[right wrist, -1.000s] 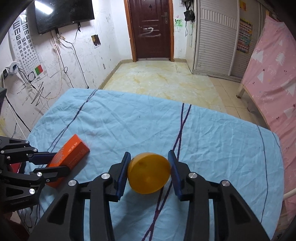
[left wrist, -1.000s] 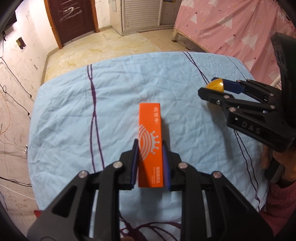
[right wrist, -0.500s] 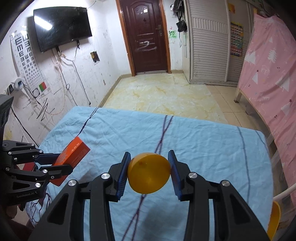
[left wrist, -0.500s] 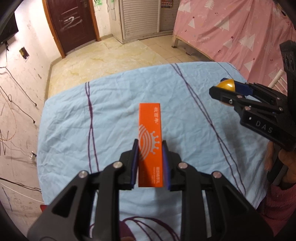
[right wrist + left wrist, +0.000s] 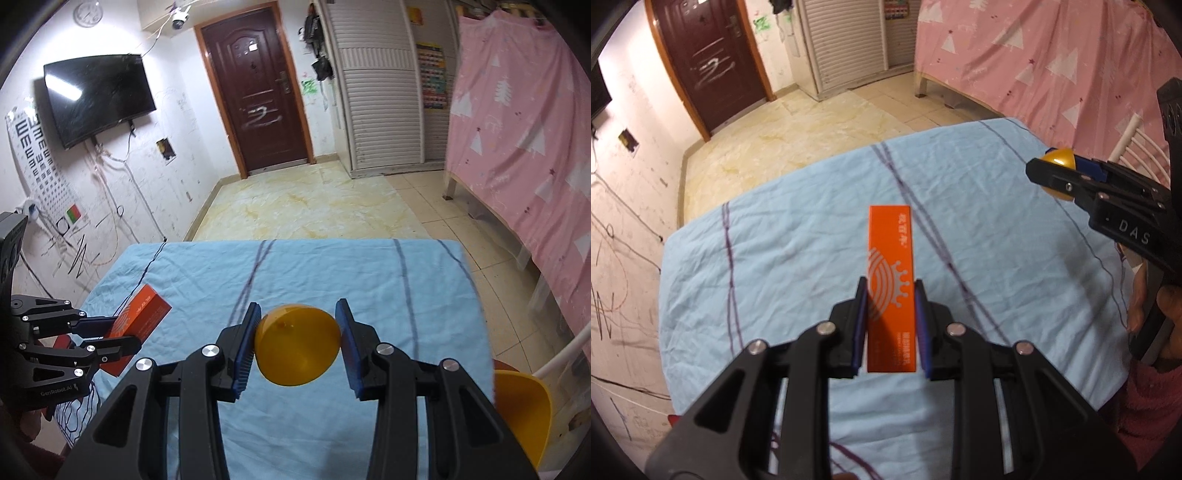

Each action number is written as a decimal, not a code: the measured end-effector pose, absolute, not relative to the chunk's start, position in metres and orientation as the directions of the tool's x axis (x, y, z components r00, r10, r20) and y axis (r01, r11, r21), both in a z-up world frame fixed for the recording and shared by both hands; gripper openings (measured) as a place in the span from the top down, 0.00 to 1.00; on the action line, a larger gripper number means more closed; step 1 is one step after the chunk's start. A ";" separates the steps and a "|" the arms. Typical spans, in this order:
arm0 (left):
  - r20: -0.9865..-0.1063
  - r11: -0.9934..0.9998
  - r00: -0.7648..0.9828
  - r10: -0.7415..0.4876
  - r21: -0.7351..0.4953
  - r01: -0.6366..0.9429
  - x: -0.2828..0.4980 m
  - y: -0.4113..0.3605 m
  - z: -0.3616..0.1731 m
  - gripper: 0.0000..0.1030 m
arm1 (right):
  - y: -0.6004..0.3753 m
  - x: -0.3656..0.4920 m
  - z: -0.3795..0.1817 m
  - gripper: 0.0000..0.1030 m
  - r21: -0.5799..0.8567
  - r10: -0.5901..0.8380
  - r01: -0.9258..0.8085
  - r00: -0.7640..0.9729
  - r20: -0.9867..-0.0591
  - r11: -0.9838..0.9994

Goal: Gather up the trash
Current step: 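Carry the orange box and yellow cap to the yellow bin and open both tools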

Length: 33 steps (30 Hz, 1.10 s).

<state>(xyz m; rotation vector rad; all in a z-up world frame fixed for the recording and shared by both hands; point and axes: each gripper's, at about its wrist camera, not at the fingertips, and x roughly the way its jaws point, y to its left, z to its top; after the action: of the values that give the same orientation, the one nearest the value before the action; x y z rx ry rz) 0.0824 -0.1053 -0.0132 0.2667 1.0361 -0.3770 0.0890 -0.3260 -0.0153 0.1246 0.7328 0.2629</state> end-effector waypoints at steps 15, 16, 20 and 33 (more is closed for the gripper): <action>-0.864 0.827 0.459 -0.208 0.096 0.554 0.064 -0.200 -0.009 0.79 | -0.432 0.037 -0.015 0.66 0.240 0.180 -0.038 0.776 -0.604 0.970; -0.864 0.822 0.457 -0.211 0.096 0.561 0.063 -0.206 -0.009 0.79 | -0.437 0.034 -0.017 0.66 0.241 0.173 -0.028 0.777 -0.605 0.970; -0.865 0.797 0.446 -0.231 0.095 0.596 0.059 -0.233 -0.011 0.79 | -0.468 0.019 -0.025 0.66 0.257 0.136 0.031 0.783 -0.607 0.966; -0.869 0.717 0.370 -0.328 0.027 0.697 0.041 -0.330 -0.014 0.79 | -0.550 -0.021 -0.047 0.66 0.327 0.047 0.186 0.805 -0.592 0.927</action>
<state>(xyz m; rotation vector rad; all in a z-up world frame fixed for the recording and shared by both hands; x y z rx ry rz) 0.0408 -0.3303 -0.0143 0.4283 0.9891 -0.6835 -0.0206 -0.5502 -0.0467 0.3843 0.6350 -0.0761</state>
